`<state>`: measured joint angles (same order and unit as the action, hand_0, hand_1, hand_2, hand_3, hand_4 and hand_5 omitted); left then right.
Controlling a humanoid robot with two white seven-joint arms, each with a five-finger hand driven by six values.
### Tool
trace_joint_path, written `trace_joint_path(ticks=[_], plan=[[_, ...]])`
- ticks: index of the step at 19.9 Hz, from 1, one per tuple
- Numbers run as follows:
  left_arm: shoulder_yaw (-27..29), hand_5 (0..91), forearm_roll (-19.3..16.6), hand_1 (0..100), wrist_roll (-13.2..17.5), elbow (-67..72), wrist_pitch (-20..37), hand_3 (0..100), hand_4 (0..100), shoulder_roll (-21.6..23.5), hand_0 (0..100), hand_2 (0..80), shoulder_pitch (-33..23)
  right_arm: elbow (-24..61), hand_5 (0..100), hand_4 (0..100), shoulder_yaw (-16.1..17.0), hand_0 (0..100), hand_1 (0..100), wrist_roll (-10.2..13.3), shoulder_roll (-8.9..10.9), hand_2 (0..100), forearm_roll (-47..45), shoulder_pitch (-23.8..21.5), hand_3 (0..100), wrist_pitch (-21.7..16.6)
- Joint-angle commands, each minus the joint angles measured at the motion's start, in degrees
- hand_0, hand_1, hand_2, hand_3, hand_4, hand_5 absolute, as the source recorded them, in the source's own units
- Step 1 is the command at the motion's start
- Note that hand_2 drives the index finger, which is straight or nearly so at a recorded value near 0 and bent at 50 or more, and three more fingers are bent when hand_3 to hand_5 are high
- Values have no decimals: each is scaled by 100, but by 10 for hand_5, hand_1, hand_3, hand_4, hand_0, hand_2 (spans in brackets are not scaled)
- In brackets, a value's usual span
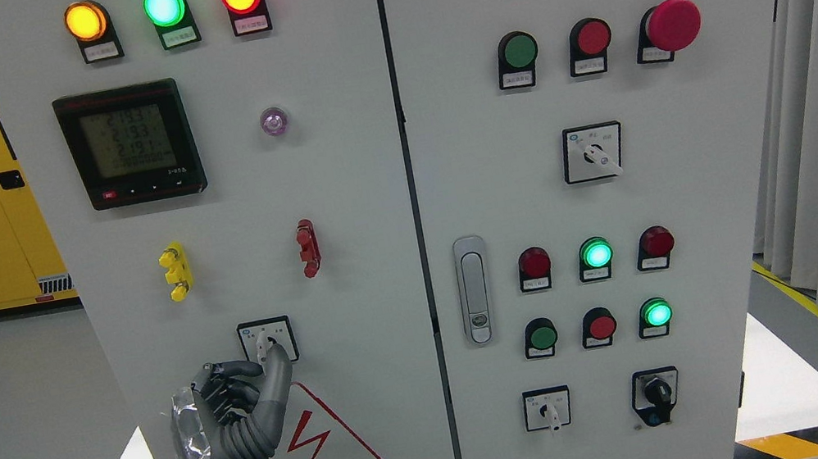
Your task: Turn on light switch 1
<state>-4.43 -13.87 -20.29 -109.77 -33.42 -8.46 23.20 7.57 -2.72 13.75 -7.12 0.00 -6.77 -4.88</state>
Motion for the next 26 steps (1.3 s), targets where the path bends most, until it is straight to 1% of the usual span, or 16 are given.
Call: trace_joint_path(ticks=[1, 10, 12, 16, 25, 26], plan=[[4, 847, -2, 659, -1, 44, 2, 898, 887, -6, 217, 617, 18, -1, 0, 0, 0, 0, 500, -4, 0, 40, -167, 0, 0, 5], [4, 844, -19, 659, -1, 105, 2, 900, 888, -6, 215, 625, 44, -1, 0, 0, 0, 0, 500, -4, 0, 40, -167, 0, 0, 5], [4, 845, -141, 659, -1, 131, 2, 900, 888, -6, 215, 626, 53, -1, 0, 0, 0, 0, 500, -4, 0, 40, -167, 0, 0, 5], [4, 845, -160, 655, 8, 167, 2, 900, 889, -6, 226, 626, 88, -1, 0, 0, 0, 0, 500, -4, 0, 40, -167, 0, 0, 5], [-5, 845, -160, 651, 8, 176, 2, 903, 890, -6, 200, 631, 97, -1, 0, 0, 0, 0, 500, -4, 0, 40, -167, 0, 0, 5], [-5, 845, -160, 650, 8, 176, 2, 904, 890, -15, 186, 633, 97, -1, 0, 0, 0, 0, 500, -4, 0, 40, -167, 0, 0, 5]])
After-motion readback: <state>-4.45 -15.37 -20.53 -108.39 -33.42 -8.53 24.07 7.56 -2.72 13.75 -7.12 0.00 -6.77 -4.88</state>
